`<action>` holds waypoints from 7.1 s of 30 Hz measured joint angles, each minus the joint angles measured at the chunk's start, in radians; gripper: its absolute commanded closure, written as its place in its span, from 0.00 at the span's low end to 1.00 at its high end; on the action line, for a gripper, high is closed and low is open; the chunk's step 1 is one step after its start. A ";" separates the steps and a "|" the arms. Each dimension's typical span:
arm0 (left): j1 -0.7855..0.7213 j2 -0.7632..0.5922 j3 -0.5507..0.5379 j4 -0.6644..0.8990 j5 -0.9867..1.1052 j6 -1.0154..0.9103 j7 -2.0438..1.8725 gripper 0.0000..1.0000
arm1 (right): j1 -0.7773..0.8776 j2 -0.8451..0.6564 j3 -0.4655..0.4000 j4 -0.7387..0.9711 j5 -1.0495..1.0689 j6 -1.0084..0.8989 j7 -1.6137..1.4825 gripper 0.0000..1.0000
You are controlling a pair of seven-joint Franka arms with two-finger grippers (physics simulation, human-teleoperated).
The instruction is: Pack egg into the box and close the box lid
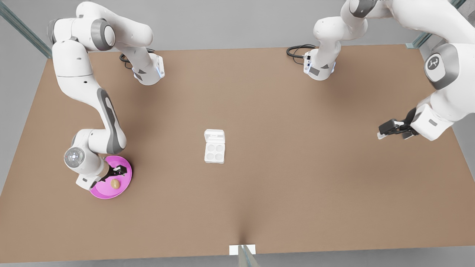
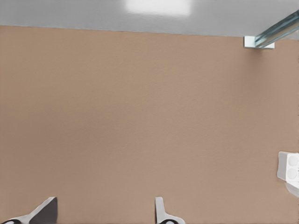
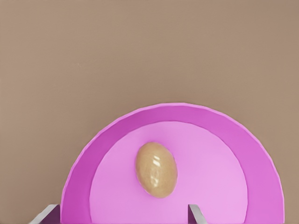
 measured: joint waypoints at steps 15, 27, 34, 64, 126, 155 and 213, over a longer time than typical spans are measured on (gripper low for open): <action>0.086 0.035 0.000 -0.003 -0.015 -0.007 0.008 0.00 | -0.008 0.152 -0.015 0.132 0.002 0.028 -0.009 0.00; 0.045 0.130 -0.001 0.011 0.088 0.013 -0.026 0.00 | -0.011 0.180 -0.015 0.150 0.000 0.048 -0.012 0.00; 0.006 0.137 -0.001 0.008 0.124 0.013 -0.064 0.00 | -0.012 0.181 -0.015 0.147 0.005 0.048 -0.009 0.05; 0.003 0.138 -0.002 0.002 0.139 0.007 -0.064 0.00 | -0.017 0.188 -0.014 0.142 0.003 0.035 -0.014 0.29; -0.082 0.158 -0.001 -0.009 0.181 -0.032 -0.097 0.00 | -0.015 0.186 -0.013 0.144 -0.001 -0.005 -0.012 0.46; -0.072 0.155 0.022 0.000 0.178 -0.084 -0.091 0.00 | 0.491 0.132 -0.022 0.376 0.023 -0.303 -0.013 0.43; -0.102 0.162 0.028 -0.052 0.208 -0.191 -0.093 0.00 | 0.502 0.103 -0.003 0.315 0.111 -0.387 -0.041 0.00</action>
